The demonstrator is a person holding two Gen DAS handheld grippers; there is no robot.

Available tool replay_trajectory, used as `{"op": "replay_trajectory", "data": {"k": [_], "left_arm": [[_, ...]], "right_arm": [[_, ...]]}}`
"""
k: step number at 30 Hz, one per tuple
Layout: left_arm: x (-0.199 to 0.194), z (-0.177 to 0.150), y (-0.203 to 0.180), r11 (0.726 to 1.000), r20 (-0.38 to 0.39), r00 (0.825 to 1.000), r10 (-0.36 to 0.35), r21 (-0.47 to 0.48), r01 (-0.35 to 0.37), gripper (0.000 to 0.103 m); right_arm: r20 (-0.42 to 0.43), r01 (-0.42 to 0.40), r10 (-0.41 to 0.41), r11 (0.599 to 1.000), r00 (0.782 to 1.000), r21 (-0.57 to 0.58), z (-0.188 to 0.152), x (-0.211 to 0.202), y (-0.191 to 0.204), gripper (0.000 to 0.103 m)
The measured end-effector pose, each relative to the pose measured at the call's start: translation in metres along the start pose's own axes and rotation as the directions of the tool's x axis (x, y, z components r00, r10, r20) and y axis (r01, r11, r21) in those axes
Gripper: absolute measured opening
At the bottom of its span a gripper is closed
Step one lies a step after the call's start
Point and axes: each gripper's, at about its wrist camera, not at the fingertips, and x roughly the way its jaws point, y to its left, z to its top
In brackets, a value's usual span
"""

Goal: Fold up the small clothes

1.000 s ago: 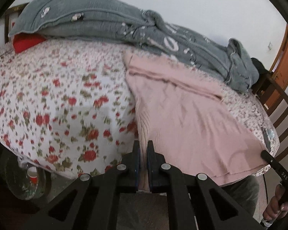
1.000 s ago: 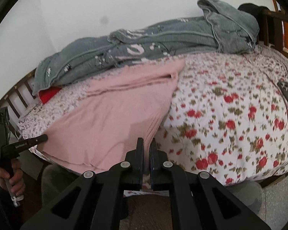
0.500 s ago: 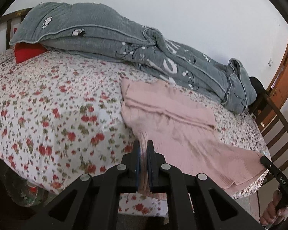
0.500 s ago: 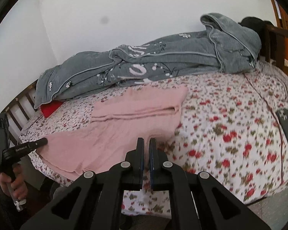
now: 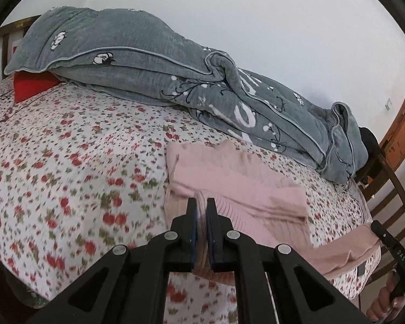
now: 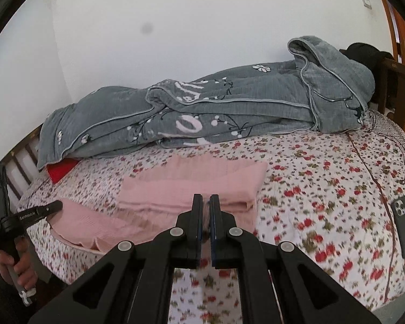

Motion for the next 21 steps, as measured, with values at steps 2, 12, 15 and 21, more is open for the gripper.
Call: {"op": "replay_trajectory", "data": {"k": [2,12,15,21], "left_arm": [[0.015,0.011,0.0,1.0,-0.007,1.0,0.004,0.003,-0.004,0.007],[0.101,0.058,-0.011,0.998,-0.048,0.998,0.044,0.048,-0.042,0.007],[0.128,0.067,-0.013,0.997,-0.067,0.996,0.053,0.053,-0.049,0.007],[0.173,0.083,-0.01,0.997,-0.099,0.993,0.068,0.035,-0.065,0.007]], "right_arm": [[-0.004,0.001,-0.001,1.0,1.0,0.009,0.01,0.016,-0.004,0.004],[-0.05,0.027,-0.026,0.999,0.998,0.03,0.051,0.109,-0.029,0.004],[-0.077,0.038,-0.035,0.999,0.996,0.036,0.054,0.14,-0.038,0.004],[-0.122,0.037,-0.029,0.997,0.992,0.067,0.059,0.194,-0.052,0.004]]}}
